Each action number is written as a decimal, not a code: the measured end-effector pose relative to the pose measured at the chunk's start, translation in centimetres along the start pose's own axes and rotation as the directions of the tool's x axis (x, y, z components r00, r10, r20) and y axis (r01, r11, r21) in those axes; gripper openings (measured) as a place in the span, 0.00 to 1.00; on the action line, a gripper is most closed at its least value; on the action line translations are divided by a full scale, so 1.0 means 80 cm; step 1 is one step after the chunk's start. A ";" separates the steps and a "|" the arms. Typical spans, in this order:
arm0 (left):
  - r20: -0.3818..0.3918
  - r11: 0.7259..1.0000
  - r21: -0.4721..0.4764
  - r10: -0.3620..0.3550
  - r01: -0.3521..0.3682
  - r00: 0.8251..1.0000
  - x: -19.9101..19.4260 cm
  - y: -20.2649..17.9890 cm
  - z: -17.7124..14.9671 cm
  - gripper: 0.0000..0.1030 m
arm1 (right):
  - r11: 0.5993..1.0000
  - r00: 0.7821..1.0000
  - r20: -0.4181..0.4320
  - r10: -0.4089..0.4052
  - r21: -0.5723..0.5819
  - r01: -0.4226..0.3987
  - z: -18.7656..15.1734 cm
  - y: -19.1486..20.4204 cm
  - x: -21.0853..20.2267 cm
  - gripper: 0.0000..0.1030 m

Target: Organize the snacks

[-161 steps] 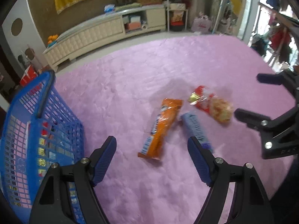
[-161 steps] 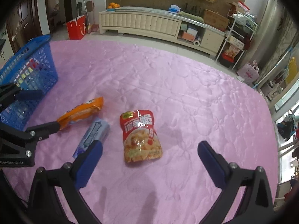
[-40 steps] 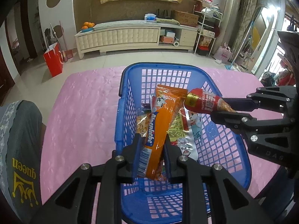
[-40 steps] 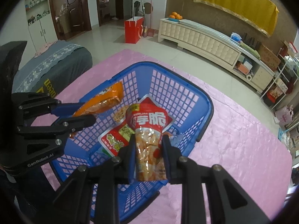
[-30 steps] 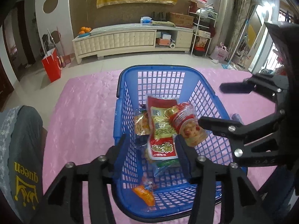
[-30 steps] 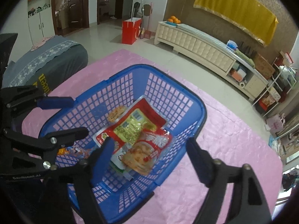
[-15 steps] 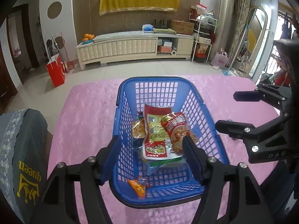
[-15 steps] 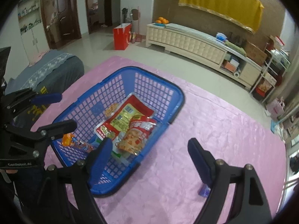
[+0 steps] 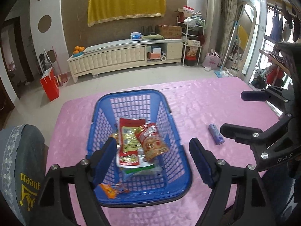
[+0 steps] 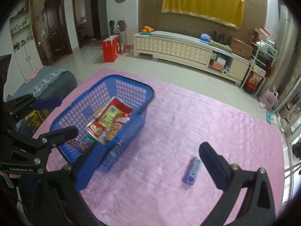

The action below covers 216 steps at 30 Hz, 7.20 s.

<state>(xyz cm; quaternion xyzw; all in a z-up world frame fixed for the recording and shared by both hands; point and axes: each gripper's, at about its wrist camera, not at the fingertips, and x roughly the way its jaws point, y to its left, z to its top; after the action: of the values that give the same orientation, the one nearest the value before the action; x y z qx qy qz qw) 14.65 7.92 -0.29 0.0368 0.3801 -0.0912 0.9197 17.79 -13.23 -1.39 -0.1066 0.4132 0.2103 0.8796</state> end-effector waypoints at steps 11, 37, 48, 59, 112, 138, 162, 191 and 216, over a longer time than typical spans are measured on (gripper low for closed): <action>-0.050 0.999 0.027 -0.042 0.043 0.998 0.034 -0.062 0.015 0.78 | 0.995 0.998 -0.036 -0.052 0.087 0.055 -0.031 -0.063 -0.007 1.00; -0.234 0.990 0.088 -0.086 0.109 0.969 0.195 -0.202 0.006 0.78 | 0.960 0.978 -0.137 -0.158 0.212 0.184 -0.125 -0.200 0.058 1.00; -0.340 0.989 0.039 -0.118 0.140 0.933 0.278 -0.239 -0.004 0.78 | 0.929 0.969 -0.164 -0.183 0.295 0.225 -0.162 -0.255 0.086 1.00; -0.406 0.991 -0.001 -0.122 0.132 0.906 0.329 -0.244 -0.011 0.60 | 0.925 0.963 -0.181 -0.201 0.289 0.247 -0.169 -0.261 0.101 1.00; -0.010 0.996 0.034 -0.088 0.088 0.996 0.040 -0.065 0.029 0.30 | 0.975 0.987 0.042 -0.153 0.167 0.145 -0.037 -0.070 -0.015 1.00; -0.093 0.996 -0.090 -0.029 0.020 0.995 0.055 0.055 -0.015 0.30 | 0.999 0.999 -0.003 -0.032 0.022 0.032 0.012 0.047 0.062 1.00; -0.113 0.997 -0.074 -0.035 0.027 0.993 0.090 0.067 -0.029 0.56 | 0.997 0.997 -0.071 -0.035 0.059 0.040 -0.004 0.045 0.087 1.00; 0.250 0.994 -0.107 0.063 -0.037 0.966 -0.095 0.000 -0.065 0.56 | 0.992 0.962 0.255 -0.100 0.098 0.077 -0.065 0.049 -0.111 1.00; 0.346 0.994 -0.076 0.104 -0.083 0.932 -0.190 -0.065 -0.116 1.00 | 0.980 0.914 0.370 -0.164 0.166 0.109 -0.142 0.066 -0.184 1.00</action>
<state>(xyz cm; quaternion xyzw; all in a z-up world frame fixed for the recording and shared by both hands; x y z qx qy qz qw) -3.36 6.18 3.85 0.0103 0.2112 -0.0408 0.9765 -0.76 -16.78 2.70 -0.0294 0.2392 0.1353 0.9610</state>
